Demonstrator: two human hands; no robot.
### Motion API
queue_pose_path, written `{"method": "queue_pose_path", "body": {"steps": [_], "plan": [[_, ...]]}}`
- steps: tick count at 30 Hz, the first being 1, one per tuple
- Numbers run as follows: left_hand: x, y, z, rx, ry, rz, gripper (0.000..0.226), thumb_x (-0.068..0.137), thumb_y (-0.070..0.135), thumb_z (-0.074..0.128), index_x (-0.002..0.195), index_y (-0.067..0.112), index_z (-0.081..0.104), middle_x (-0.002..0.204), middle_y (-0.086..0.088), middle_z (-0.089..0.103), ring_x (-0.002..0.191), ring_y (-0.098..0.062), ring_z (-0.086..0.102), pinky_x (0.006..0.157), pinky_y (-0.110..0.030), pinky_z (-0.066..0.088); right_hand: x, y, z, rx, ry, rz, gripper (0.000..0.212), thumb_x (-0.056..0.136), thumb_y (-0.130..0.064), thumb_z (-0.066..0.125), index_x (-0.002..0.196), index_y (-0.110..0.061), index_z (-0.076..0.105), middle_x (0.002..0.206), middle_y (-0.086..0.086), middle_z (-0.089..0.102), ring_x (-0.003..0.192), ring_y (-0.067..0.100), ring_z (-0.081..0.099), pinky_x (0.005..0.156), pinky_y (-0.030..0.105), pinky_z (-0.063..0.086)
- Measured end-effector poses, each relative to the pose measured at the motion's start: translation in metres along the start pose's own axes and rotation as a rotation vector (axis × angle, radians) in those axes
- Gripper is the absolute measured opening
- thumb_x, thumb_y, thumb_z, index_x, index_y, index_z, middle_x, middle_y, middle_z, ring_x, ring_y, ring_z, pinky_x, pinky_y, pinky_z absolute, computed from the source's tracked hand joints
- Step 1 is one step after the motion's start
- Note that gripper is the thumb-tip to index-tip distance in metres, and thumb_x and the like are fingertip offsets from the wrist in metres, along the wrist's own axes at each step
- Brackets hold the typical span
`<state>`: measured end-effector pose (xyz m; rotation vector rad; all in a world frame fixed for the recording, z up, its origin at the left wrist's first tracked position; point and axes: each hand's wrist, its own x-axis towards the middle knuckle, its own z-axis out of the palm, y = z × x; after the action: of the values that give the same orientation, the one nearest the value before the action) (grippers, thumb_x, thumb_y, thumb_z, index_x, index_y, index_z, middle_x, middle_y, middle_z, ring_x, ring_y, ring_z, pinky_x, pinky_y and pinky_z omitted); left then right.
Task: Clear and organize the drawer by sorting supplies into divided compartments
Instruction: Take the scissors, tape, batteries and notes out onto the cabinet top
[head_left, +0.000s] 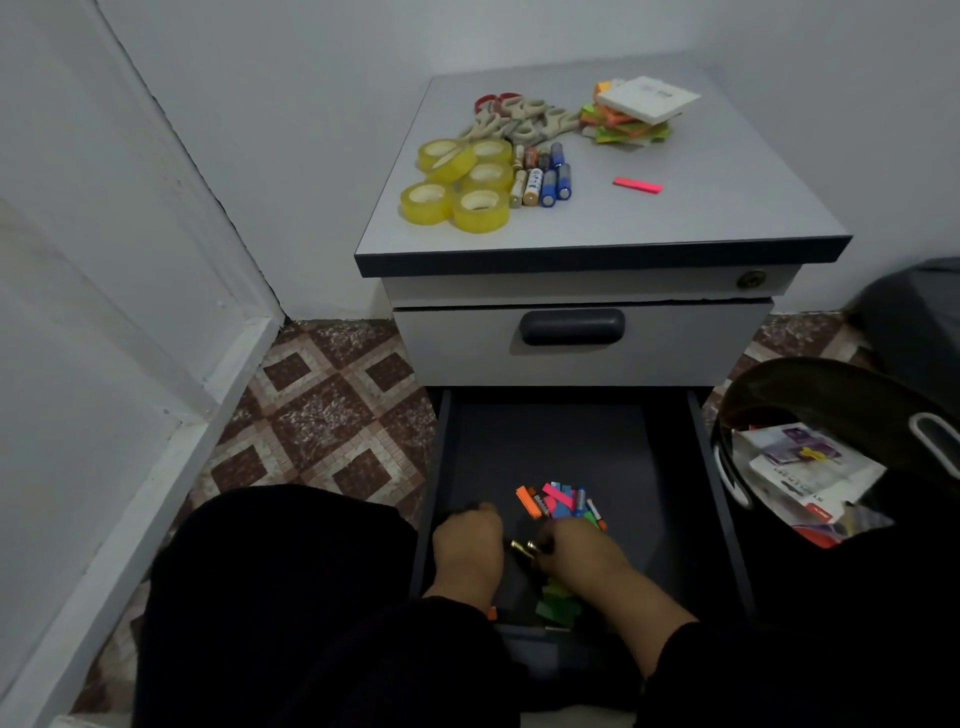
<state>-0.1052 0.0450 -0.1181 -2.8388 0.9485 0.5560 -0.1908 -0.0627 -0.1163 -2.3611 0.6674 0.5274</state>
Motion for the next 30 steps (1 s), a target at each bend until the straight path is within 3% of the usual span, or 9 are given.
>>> {"method": "queue_pose_path", "body": {"steps": [3,6,10,13,15,19,23,26,30], "plan": [[0.001,0.001,-0.005,-0.215,0.039,-0.058,0.020,0.095,0.007,0.041,0.111,0.007,0.053,0.111,-0.013,0.064,0.102,-0.030,0.061,0.078,-0.036,0.049,0.005,0.001,-0.009,0.228,0.088,0.099,0.013,0.090,-0.022,0.061,0.096,-0.015,0.069,0.087,0.003,0.063,0.086,0.017,0.060,0.067,0.023,0.040],[0.007,0.000,-0.017,-0.494,0.111,-0.093,0.016,0.095,0.010,0.046,0.104,0.008,0.058,0.105,-0.013,0.065,0.095,-0.026,0.061,0.077,-0.034,0.048,0.005,0.000,-0.018,0.519,0.159,0.158,0.015,0.089,-0.014,0.062,0.075,-0.019,0.063,0.073,0.000,0.062,0.070,0.013,0.059,0.064,0.026,0.048],[0.009,0.005,-0.047,-0.847,0.224,-0.083,0.027,0.096,0.005,0.047,0.117,0.006,0.064,0.104,-0.012,0.065,0.093,-0.024,0.061,0.078,-0.029,0.048,-0.011,-0.014,-0.046,0.850,0.295,0.083,0.017,0.091,-0.005,0.060,0.078,-0.016,0.065,0.074,0.005,0.066,0.064,0.015,0.060,0.060,0.028,0.051],[0.004,0.012,-0.077,-0.965,0.373,-0.011,0.031,0.096,0.002,0.046,0.123,0.004,0.061,0.111,-0.013,0.062,0.095,-0.024,0.061,0.086,-0.034,0.050,-0.029,-0.028,-0.077,0.825,0.442,-0.047,0.011,0.091,-0.012,0.062,0.086,-0.020,0.068,0.076,-0.003,0.067,0.072,0.009,0.063,0.065,0.023,0.053],[-0.002,0.018,-0.101,-1.006,0.501,0.044,0.034,0.096,0.004,0.050,0.129,0.007,0.057,0.119,-0.008,0.060,0.103,-0.018,0.059,0.091,-0.027,0.047,-0.043,-0.038,-0.102,0.795,0.558,-0.114,0.010,0.090,-0.017,0.064,0.090,-0.026,0.068,0.081,-0.008,0.068,0.079,0.005,0.063,0.073,0.024,0.051],[-0.023,0.033,-0.161,-1.128,0.767,0.278,0.029,0.092,0.012,0.060,0.119,0.024,0.061,0.106,0.012,0.064,0.096,0.000,0.060,0.083,-0.014,0.046,-0.069,-0.058,-0.155,0.697,0.806,-0.249,0.016,0.090,-0.021,0.064,0.094,-0.036,0.063,0.085,-0.017,0.065,0.081,-0.008,0.058,0.068,0.010,0.042],[-0.014,0.047,-0.212,-0.946,1.014,0.392,0.010,0.092,0.011,0.059,0.100,0.017,0.063,0.087,0.007,0.062,0.078,-0.007,0.056,0.067,-0.019,0.045,-0.066,-0.075,-0.212,0.592,0.985,-0.248,0.011,0.090,-0.025,0.063,0.100,-0.027,0.069,0.077,-0.021,0.060,0.074,-0.007,0.056,0.064,0.005,0.040],[0.010,0.054,-0.230,-0.744,1.099,0.433,0.011,0.091,0.006,0.058,0.098,0.008,0.066,0.087,-0.003,0.065,0.081,-0.017,0.060,0.070,-0.033,0.051,-0.048,-0.086,-0.253,0.445,1.013,-0.147,0.018,0.091,-0.032,0.059,0.094,-0.018,0.069,0.080,-0.004,0.064,0.076,0.012,0.058,0.066,0.029,0.049],[0.030,0.058,-0.234,-0.567,1.132,0.471,0.016,0.084,-0.002,0.063,0.098,0.005,0.068,0.083,-0.008,0.067,0.075,-0.025,0.063,0.063,-0.040,0.054,-0.002,-0.093,-0.303,0.255,1.003,-0.041,0.022,0.089,-0.029,0.056,0.079,-0.011,0.066,0.074,0.005,0.061,0.073,0.025,0.057,0.051,0.026,0.034]]}}
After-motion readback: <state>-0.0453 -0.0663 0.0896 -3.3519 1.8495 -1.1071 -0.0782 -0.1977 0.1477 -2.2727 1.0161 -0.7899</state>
